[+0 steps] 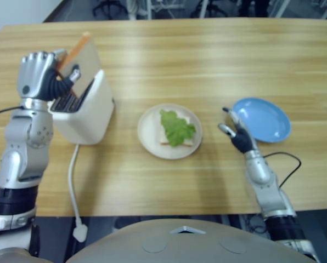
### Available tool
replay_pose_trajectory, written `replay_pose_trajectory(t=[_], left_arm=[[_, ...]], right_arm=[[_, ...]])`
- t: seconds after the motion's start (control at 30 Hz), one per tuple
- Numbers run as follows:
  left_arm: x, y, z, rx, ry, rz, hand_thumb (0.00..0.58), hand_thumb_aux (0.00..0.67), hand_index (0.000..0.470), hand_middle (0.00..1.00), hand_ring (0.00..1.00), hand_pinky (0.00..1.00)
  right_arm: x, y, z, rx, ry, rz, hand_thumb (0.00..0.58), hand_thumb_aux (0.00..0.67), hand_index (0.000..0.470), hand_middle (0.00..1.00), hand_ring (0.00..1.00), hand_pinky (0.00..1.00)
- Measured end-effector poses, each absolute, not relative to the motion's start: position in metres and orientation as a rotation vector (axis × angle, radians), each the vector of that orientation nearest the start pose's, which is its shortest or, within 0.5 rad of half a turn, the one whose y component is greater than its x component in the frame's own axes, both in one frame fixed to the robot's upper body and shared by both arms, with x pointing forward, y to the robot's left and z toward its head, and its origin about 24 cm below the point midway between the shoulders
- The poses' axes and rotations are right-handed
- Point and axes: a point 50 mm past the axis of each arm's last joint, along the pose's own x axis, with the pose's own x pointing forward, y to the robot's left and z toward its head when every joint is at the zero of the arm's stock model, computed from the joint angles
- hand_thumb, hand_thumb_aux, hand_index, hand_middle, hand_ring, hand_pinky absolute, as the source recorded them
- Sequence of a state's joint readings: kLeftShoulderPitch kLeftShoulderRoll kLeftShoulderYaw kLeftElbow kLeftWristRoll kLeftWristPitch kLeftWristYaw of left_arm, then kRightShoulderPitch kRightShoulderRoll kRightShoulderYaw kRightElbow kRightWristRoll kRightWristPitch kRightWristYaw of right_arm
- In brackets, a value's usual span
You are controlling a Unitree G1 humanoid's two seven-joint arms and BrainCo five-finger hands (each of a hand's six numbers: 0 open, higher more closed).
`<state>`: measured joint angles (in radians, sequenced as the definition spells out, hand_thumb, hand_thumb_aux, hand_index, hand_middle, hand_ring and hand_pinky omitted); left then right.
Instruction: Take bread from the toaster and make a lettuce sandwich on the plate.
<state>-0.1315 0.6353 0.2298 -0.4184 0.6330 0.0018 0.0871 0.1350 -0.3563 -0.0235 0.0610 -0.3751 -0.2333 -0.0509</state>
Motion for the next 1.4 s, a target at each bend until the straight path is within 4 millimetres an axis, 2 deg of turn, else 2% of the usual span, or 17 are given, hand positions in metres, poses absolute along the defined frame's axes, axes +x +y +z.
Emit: replay_pose_trajectory(t=[0.1,0.2,0.3,0.43,0.53,0.63,0.73,0.83,1.1,1.4], left_arm=[[0.229,0.235,0.241,1.108,-0.732,0.368,0.58,0.67,0.46,1.0,1.0,1.0],[0.228,0.224,0.241,0.959,-0.756,0.274,0.58,0.67,0.46,1.0,1.0,1.0],[0.24,0.206,0.225,0.842,-0.683,0.086,0.58,0.67,0.46,1.0,1.0,1.0],[0.261,0.181,0.184,0.671,-0.483,-0.201,0.58,0.67,0.46,1.0,1.0,1.0],[0.272,0.167,0.17,0.607,-0.407,-0.361,0.58,0.67,0.46,1.0,1.0,1.0],[0.285,0.155,0.167,0.592,-0.378,-0.482,0.58,0.67,0.46,1.0,1.0,1.0],[0.298,0.146,0.154,0.591,-0.309,-0.61,0.58,0.67,0.46,1.0,1.0,1.0],[0.307,0.137,0.139,0.571,-0.229,-0.706,0.58,0.67,0.46,1.0,1.0,1.0],[0.328,0.106,0.123,0.572,-0.144,-0.932,0.58,0.67,0.46,1.0,1.0,1.0],[0.347,0.089,0.099,0.615,-0.077,-1.024,0.58,0.67,0.46,1.0,1.0,1.0]], right_arm=[[0.222,-0.22,0.031,-0.725,-0.034,0.034,0.0,0.0,0.0,0.0,0.0,0.0],[0.223,-0.219,0.031,-0.725,-0.038,0.039,0.0,0.0,0.0,0.0,0.0,0.0],[0.223,-0.218,0.03,-0.725,-0.038,0.038,0.0,0.0,0.0,0.0,0.0,0.0],[0.224,-0.219,0.03,-0.725,-0.039,0.036,0.0,0.0,0.0,0.0,0.0,0.0],[0.226,-0.22,0.031,-0.726,-0.039,0.033,0.0,0.0,0.0,0.0,0.0,0.0],[0.226,-0.225,0.03,-0.72,-0.026,0.016,0.0,0.0,0.0,0.0,0.0,0.0],[0.226,-0.232,0.032,-0.708,-0.029,-0.019,0.0,0.0,0.0,0.0,0.0,0.0],[0.227,-0.232,0.032,-0.706,-0.029,-0.023,0.0,0.0,0.0,0.0,0.0,0.0],[0.229,-0.234,0.031,-0.699,-0.023,-0.025,0.0,0.0,0.0,0.0,0.0,0.0],[0.229,-0.236,0.029,-0.704,-0.01,-0.023,0.0,0.0,0.0,0.0,0.0,0.0]])
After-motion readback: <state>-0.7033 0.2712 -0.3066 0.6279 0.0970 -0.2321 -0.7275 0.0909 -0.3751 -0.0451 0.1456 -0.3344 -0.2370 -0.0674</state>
